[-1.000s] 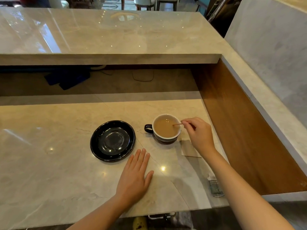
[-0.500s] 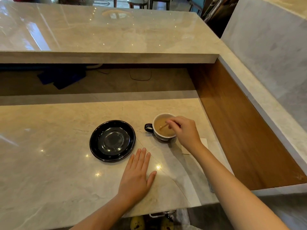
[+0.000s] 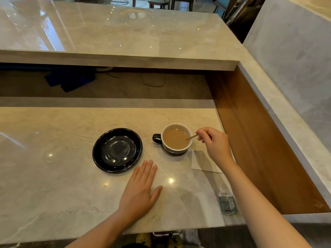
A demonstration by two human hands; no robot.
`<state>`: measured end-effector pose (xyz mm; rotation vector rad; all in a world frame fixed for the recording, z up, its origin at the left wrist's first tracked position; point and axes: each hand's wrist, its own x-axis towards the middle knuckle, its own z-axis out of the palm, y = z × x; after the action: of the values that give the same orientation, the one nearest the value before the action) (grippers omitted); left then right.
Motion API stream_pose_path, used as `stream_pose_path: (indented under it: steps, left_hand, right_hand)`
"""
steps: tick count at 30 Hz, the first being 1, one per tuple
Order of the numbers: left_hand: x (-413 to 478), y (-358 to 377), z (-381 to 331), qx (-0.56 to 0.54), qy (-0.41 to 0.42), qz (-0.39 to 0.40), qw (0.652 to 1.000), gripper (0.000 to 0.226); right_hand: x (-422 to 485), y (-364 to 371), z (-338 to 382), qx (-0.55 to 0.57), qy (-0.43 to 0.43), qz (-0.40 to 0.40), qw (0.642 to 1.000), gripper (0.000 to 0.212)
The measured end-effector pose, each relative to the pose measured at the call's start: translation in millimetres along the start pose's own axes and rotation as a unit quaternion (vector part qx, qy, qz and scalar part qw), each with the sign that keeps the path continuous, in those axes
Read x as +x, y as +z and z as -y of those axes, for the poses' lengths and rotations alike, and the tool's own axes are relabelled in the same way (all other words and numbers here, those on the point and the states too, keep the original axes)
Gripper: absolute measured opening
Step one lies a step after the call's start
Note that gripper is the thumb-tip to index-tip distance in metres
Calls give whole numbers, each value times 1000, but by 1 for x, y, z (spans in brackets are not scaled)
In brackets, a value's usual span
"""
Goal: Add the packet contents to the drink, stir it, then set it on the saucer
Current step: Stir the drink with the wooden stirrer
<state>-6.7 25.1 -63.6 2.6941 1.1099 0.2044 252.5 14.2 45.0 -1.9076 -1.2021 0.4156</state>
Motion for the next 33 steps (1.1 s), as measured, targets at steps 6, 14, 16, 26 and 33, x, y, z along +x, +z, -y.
stream_pose_path:
  steps: [6,14,16,26,33]
  left_hand:
    - [0,-2,0,1,-9,2,1000,66]
    - [0,-3,-1,3,-16,3,1000,66]
    - [0,-4,-1,2,-16,3,1000,66]
    - [-1,-4,-2,-16,-5,-10,1000,65]
    - [0,-5,-2,-14,-9,-11,1000,65]
  right_hand:
    - [-13,2,12,-8,-45,57,997,16]
    - [10,20,37,-18,-87,70,994,16]
    - [13,22,33,-36,-81,80,993,17]
    - [3,8,12,-87,-98,52,990,17]
    - [-11,5,20,-66,-101,96,988,17]
